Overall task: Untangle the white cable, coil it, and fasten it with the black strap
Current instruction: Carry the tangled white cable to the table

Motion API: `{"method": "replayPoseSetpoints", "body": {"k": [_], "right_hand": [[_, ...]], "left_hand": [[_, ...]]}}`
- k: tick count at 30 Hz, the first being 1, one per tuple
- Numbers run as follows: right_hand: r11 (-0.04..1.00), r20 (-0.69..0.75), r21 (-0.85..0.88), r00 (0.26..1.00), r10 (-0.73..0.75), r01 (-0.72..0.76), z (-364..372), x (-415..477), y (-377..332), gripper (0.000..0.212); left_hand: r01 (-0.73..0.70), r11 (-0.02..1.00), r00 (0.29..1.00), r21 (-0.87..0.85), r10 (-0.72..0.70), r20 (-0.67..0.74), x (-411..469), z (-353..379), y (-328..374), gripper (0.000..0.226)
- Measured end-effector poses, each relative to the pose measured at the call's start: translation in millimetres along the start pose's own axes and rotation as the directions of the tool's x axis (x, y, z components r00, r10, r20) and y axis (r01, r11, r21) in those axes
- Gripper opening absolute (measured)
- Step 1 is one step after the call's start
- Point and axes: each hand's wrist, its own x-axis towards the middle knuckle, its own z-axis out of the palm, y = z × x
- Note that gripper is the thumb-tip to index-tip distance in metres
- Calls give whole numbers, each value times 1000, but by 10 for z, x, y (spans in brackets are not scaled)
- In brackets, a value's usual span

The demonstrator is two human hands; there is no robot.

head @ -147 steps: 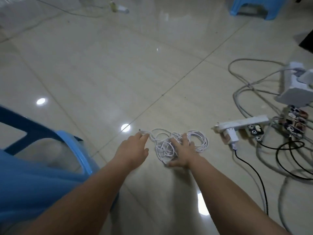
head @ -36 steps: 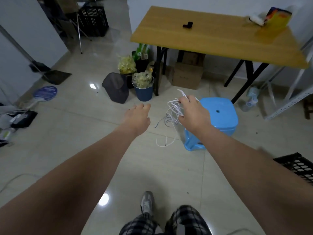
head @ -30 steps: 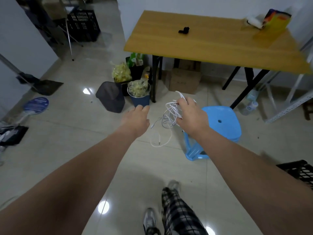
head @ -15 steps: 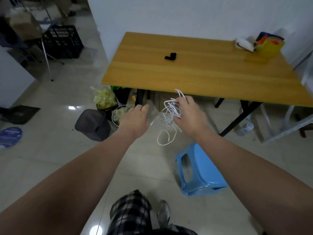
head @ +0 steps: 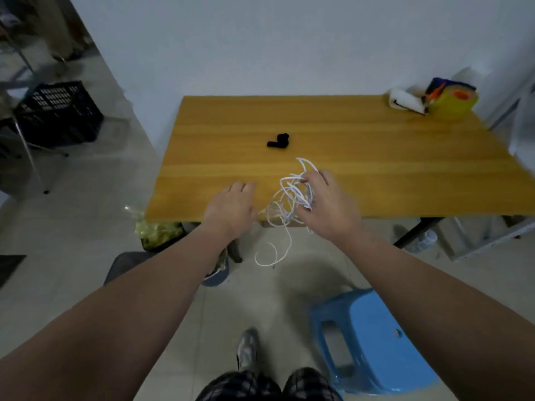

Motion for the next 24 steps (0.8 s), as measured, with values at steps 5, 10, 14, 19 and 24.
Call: {"method": "replayPoseSetpoints", "body": {"k": [5,10,14,19,24], "right_hand": [[997,-146,71,989,21,-10,-139,584,14,45],[991,-287,128,958,9,29,-395,1208,182,46],[985,-328,170,944,30,28,-551,1730,424,46],[945,-381,323,920,90,42,-719,2298,779,46],[840,-374,541,906,199,38,-868,2718,1098,36]], "left_hand": [[-68,996,995,-65,63,-72,668,-232,-176,56],[-129,983,981,-130,108,-160,1314,-384,-101,53],[-156,927,974,-342,88,-207,1888,-472,21,52],[-76,618,997,-783,71,-40,2472,-623,327,53],[-44,661,986,-749,150,75,2852,-638,423,10]]}}
